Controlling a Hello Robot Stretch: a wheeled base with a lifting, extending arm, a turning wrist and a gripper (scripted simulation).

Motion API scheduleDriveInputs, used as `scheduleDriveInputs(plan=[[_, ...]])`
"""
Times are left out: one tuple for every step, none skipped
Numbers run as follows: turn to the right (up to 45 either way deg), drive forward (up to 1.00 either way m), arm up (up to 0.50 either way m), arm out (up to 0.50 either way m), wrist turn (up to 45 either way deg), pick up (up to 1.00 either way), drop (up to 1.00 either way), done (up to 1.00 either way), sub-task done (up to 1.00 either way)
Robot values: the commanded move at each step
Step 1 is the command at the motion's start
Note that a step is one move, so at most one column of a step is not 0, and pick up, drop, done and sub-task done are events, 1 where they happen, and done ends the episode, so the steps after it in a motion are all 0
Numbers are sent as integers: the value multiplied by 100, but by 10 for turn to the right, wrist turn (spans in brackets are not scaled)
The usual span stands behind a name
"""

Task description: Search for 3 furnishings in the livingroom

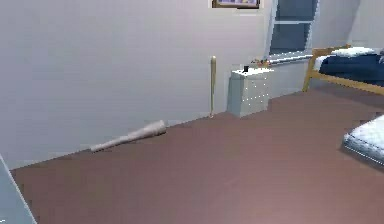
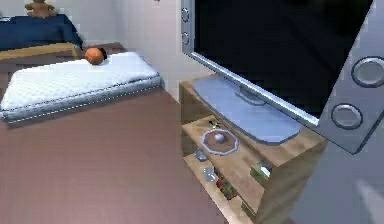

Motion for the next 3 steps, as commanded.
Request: scheduleDriveInputs(plan=[[-450, 0, 0, 0, 0, 0, 0, 0, 0], [-390, 0, 0, 0, 0, 0, 0, 0, 0], [-30, 0, 0, 0, 0, 0, 0, 0, 0]])
